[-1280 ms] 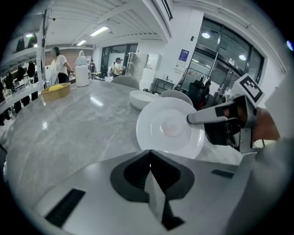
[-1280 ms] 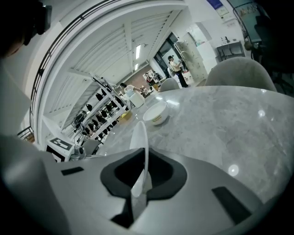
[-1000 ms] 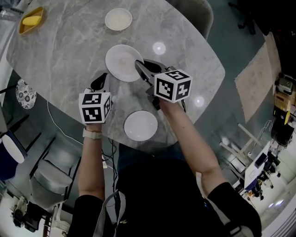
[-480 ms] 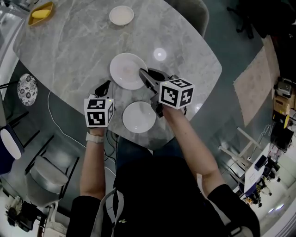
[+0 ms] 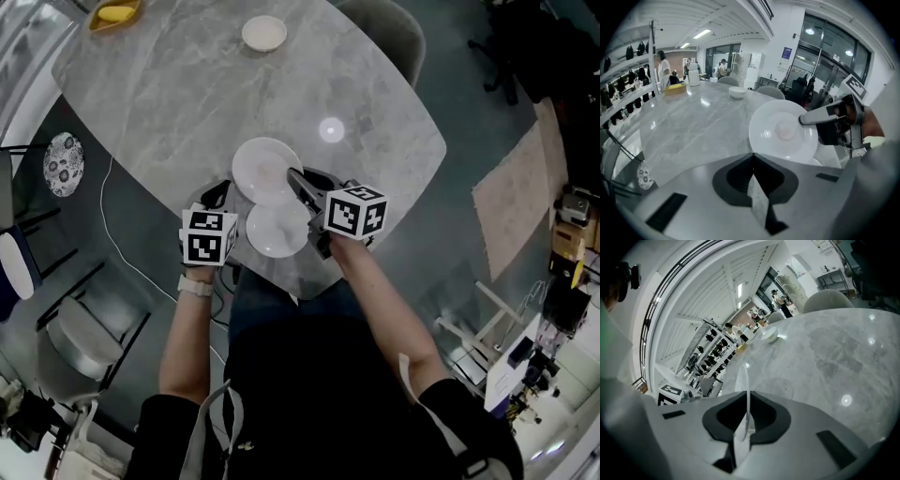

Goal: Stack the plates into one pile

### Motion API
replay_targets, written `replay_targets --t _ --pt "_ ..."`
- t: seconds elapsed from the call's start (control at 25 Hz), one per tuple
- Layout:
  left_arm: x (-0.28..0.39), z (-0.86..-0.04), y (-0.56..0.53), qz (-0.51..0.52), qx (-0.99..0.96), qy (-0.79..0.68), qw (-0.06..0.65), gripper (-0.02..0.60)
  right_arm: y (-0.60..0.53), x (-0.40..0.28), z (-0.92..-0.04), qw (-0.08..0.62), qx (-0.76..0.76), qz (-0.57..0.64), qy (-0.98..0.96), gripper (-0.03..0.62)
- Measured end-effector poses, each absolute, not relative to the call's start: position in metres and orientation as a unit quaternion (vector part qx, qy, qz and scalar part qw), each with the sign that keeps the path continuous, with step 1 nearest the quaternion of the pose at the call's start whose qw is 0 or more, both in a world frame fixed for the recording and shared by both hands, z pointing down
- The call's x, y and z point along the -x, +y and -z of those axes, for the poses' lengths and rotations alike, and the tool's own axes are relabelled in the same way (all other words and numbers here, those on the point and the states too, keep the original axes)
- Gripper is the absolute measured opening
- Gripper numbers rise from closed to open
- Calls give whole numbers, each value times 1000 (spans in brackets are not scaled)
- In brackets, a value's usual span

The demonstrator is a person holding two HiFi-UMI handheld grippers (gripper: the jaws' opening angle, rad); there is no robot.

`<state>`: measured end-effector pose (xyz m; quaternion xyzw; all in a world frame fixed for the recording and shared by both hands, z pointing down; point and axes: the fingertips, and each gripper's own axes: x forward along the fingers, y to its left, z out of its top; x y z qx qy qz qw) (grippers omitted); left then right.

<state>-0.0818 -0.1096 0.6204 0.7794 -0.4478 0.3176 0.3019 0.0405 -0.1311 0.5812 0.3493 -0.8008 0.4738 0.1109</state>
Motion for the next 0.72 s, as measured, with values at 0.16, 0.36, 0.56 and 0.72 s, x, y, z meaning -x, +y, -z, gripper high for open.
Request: replay_targets --t 0.16,0.36,0.56,0.72 --pt "82 -615 -80 -308 -766 -466 319 9 -104 -42 -585 119 -337 -484 -799 31" --pt "79 -616 -50 -307 -755 -478 329 9 -75 -45 -593 131 -322 -495 -796 31" --pt "75 -620 -26 -301 -747 -488 337 9 -55 -51 -600 140 -313 -505 -792 31" --pt "68 -624 -9 -302 -744 -490 339 9 -40 -53 -606 150 -302 -509 -792 32"
